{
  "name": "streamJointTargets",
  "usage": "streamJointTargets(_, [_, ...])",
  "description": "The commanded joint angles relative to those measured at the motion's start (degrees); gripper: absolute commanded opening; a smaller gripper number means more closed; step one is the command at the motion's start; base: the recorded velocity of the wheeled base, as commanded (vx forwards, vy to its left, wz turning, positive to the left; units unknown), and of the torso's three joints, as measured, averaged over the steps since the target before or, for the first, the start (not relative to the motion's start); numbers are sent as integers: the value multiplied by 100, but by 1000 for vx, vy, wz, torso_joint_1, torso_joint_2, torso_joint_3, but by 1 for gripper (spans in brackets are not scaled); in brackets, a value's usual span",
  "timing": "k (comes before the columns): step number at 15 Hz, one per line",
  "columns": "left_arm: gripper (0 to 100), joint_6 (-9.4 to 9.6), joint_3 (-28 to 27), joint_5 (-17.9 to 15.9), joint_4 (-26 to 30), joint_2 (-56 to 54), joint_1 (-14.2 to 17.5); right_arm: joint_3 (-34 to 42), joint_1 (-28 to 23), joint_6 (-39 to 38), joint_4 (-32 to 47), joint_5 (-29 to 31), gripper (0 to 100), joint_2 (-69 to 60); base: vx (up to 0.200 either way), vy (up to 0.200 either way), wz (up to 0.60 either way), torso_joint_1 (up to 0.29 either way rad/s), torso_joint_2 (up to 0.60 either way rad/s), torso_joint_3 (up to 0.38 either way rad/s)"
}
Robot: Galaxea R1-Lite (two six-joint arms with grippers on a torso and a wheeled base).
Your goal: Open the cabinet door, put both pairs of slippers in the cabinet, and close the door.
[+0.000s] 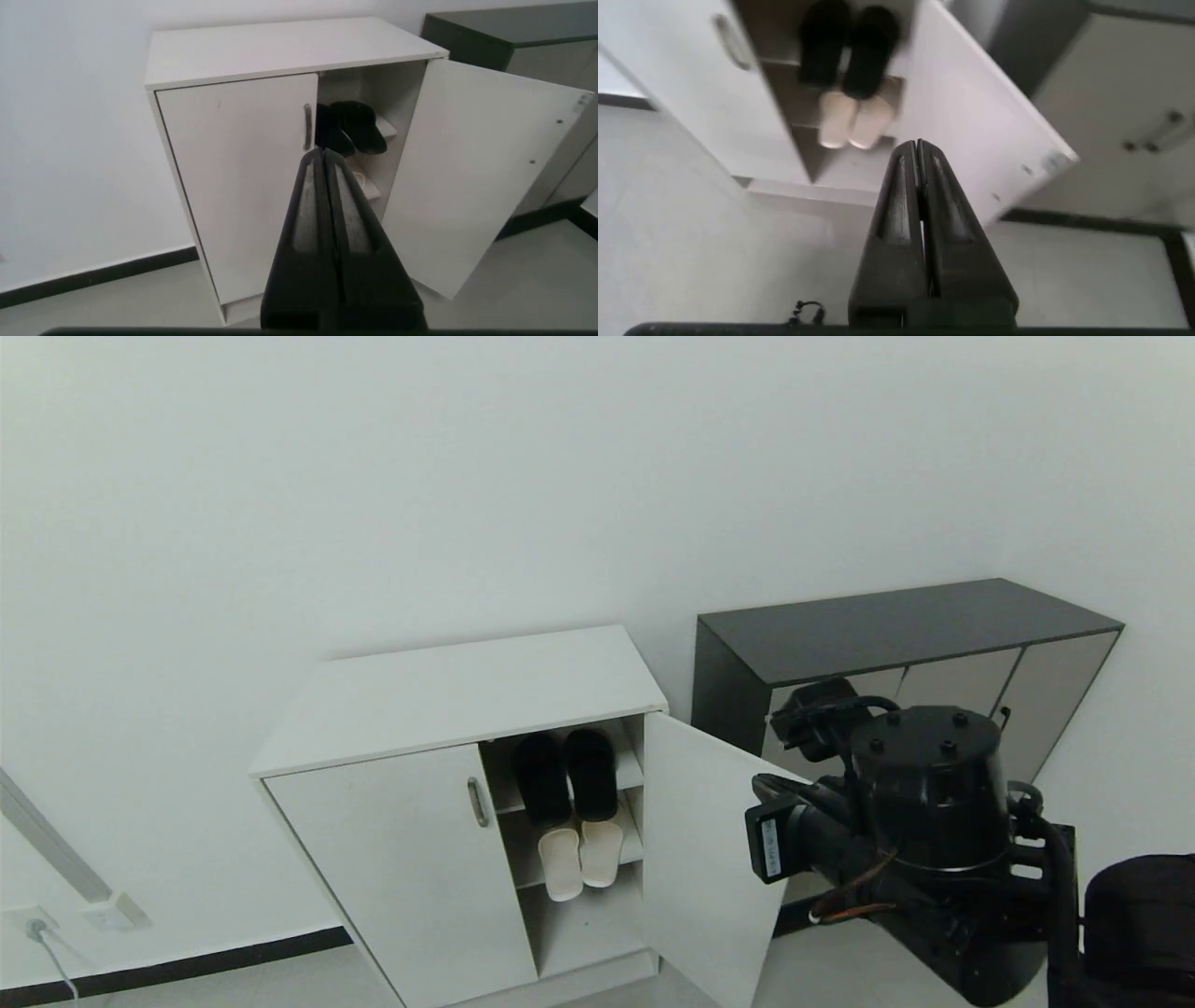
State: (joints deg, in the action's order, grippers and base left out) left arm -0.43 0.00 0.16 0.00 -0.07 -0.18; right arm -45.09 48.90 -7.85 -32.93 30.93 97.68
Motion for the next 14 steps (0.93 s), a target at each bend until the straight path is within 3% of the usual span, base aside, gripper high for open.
streamJointTargets(1, [0, -1, 0, 2, 0, 7, 1, -237, -688, -6, 14, -447, 0, 251, 0, 0, 0, 0, 0, 0])
streamJointTargets(5, [0, 8, 0, 2, 0, 7, 1, -834, -1611, -111, 14, -975, 0, 1016, 0, 0, 0, 0, 0, 0])
streamJointTargets(14, [0, -1, 0, 2, 0, 7, 1, -1634, -2297, -410, 6, -1265, 0, 2264, 0, 0, 0, 0, 0, 0])
